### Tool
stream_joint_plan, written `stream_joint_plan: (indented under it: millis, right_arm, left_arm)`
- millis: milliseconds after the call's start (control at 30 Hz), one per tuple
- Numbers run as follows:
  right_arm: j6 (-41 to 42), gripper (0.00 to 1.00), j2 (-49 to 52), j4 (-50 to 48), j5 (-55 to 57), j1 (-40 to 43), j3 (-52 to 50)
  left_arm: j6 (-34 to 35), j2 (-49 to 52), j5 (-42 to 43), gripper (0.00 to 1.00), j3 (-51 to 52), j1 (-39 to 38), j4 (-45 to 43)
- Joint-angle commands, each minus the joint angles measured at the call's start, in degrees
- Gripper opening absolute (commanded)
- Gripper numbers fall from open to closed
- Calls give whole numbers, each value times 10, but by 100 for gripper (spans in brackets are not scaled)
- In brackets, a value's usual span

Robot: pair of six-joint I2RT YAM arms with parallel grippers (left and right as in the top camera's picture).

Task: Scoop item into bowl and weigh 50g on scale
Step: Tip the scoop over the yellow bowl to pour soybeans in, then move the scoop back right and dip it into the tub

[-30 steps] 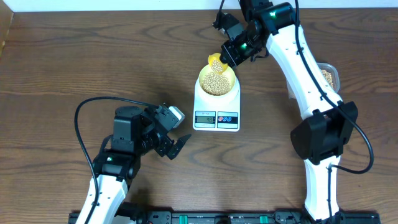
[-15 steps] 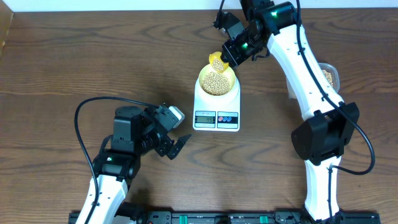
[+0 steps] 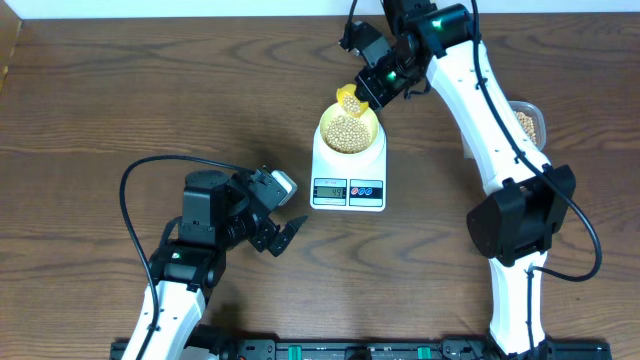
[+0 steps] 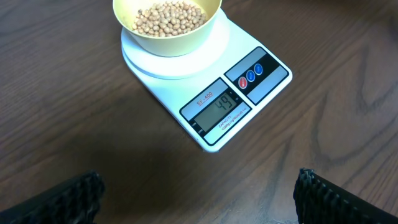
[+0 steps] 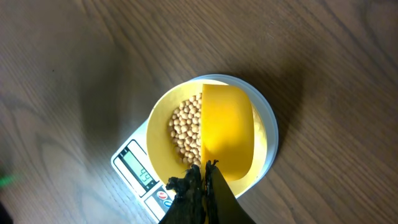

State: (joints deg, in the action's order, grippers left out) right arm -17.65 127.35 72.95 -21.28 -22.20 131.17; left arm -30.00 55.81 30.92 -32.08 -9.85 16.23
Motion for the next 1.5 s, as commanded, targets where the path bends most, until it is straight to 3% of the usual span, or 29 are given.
stream_joint_plan:
  millis: [0, 500, 1467]
  right_arm:
    - [-18, 1, -24, 3, 0, -6, 12]
    - [1, 1, -24, 35, -122, 38, 12]
    - [13, 1, -24, 45, -240, 108, 12]
  left_arm:
    - [1, -5, -5, 99, -5, 2, 0]
    - [1, -5, -5, 99, -5, 2, 0]
    - [1, -5, -5, 99, -5, 2, 0]
